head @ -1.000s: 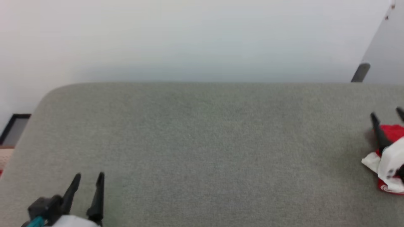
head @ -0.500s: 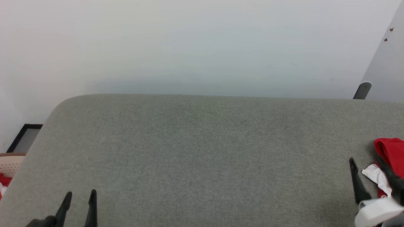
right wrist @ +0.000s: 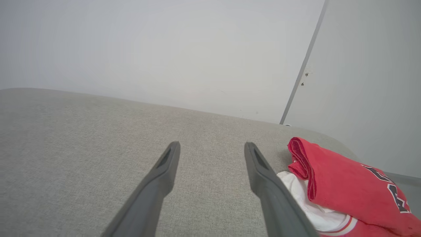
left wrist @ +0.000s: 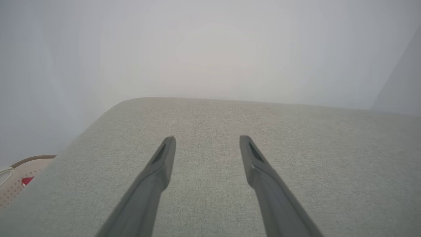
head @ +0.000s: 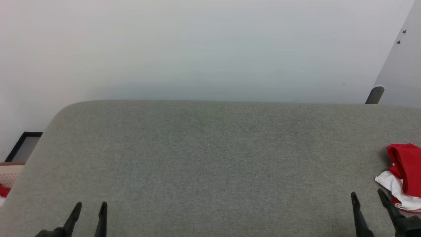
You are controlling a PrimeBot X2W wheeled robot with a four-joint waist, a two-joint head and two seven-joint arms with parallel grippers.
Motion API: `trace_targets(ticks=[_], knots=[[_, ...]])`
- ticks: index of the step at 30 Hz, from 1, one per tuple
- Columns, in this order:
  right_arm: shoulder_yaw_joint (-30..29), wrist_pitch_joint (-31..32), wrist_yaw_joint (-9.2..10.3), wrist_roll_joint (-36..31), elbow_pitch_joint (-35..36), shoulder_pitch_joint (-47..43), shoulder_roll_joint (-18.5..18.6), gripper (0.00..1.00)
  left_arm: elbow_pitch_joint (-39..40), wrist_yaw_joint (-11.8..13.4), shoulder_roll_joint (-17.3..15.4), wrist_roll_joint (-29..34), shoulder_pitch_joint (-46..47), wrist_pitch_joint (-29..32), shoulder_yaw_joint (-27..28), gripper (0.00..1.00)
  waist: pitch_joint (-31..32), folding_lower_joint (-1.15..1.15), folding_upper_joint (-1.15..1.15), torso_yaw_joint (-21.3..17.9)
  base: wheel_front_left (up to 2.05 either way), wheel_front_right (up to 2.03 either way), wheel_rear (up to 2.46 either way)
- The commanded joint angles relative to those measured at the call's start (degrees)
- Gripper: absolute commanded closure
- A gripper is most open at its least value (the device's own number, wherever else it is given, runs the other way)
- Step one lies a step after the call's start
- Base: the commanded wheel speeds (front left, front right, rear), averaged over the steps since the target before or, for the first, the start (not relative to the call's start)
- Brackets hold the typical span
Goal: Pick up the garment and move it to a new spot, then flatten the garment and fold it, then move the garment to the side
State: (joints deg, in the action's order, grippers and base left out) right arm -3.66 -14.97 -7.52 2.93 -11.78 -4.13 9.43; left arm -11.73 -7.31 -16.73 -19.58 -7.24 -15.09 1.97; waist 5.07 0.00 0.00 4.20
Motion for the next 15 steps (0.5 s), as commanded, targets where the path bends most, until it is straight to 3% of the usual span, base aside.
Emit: trace_targets(ticks=[1,15], knots=[[-0.02,-0.23,0.07,-0.12,0.49,-1.1,-0.45,0.0,0.43,-0.22,-0.39,0.05,-0.04,-0.04,-0.23,0.0,0.0,0.0,0.0,-0.18,0.0,0.0,0.0],[-0.33,-0.24,0.07,-0.61,1.93,-2.34,-1.57,0.0,1.07,-0.24,-1.08,-1.39,0.61,-0.04,-1.86,0.0,0.01,0.0,0.0,-0.41,0.0,0.0,0.0]])
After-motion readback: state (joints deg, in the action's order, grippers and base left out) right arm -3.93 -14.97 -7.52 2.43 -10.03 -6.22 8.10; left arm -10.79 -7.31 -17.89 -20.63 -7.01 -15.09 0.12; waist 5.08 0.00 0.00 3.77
